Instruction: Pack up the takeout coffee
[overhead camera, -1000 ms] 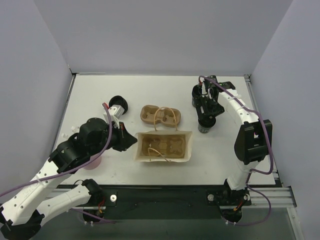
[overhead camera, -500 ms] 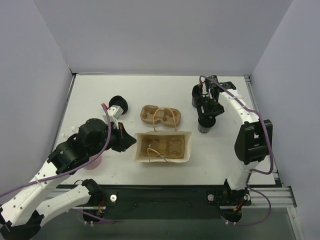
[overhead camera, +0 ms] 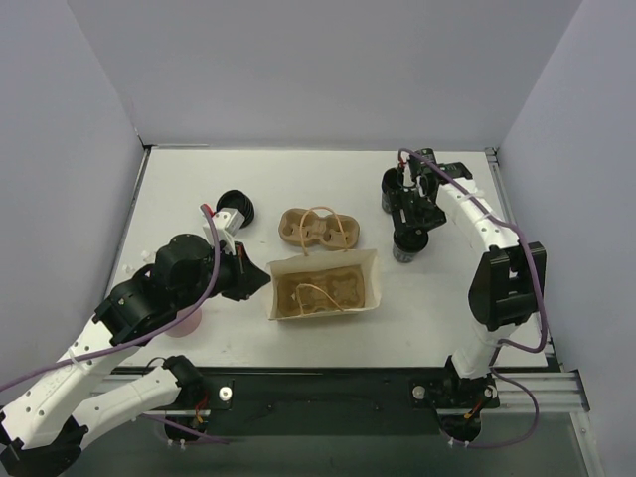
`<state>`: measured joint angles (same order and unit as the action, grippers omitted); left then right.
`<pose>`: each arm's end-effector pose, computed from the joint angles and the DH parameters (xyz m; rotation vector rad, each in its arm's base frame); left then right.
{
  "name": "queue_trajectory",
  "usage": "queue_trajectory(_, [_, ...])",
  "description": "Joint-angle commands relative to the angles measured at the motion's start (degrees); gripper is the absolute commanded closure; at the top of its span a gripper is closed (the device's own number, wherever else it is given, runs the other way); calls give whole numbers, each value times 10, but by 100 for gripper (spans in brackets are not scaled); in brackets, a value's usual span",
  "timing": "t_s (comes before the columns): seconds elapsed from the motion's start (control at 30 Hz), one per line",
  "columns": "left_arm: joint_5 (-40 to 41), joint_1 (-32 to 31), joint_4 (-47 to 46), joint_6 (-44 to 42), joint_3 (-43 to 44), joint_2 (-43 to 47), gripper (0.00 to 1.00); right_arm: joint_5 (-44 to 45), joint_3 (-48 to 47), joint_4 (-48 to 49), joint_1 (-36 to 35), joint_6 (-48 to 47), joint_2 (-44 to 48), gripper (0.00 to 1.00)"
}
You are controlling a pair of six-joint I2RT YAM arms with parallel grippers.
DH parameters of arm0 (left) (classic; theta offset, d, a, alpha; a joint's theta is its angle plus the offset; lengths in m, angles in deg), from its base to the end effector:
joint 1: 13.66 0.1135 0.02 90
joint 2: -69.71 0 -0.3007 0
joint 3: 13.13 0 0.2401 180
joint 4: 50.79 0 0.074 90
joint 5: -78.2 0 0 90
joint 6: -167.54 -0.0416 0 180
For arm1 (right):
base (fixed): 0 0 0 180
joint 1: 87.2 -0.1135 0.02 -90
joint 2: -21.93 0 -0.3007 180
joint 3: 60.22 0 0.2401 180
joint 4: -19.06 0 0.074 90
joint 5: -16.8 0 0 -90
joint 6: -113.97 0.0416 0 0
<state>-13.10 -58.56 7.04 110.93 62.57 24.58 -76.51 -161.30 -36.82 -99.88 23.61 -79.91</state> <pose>0.0824 -0.0835 0.3958 0.2317 2.1499 -0.8512 0.3754 0.0869 0.3081 -0.3132 2.5453 0.1561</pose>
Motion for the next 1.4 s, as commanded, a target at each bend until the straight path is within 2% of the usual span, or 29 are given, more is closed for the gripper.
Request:
queue_trajectory(0.0, [9,0,-13,-3,22,6,100,6,-11,-35,1,4,58,53])
queue_trajectory(0.3, [9,1,-56,-45,7,-9,100,15,-89,-86,-19,4,124,54])
queue_trajectory(0.57, [31,3,-126,-111,1,-13,100,-6,-230,-132,-100,3,198,54])
queue_trajectory(0.73, [29,5,-141,-125,2,-25,100,-102,-281,-130,-138,4,250,54])
queue_trajectory(1.0, [36,8,-101,-108,43,-73,100,-172,-271,-89,-225,4,327,54])
queue_trajectory(1.17, [45,9,-46,-81,75,-87,100,-137,-267,-64,-318,26,338,54])
queue_trajectory(1.37, [21,10,-85,-71,42,-54,100,-123,-233,-54,-371,19,352,54])
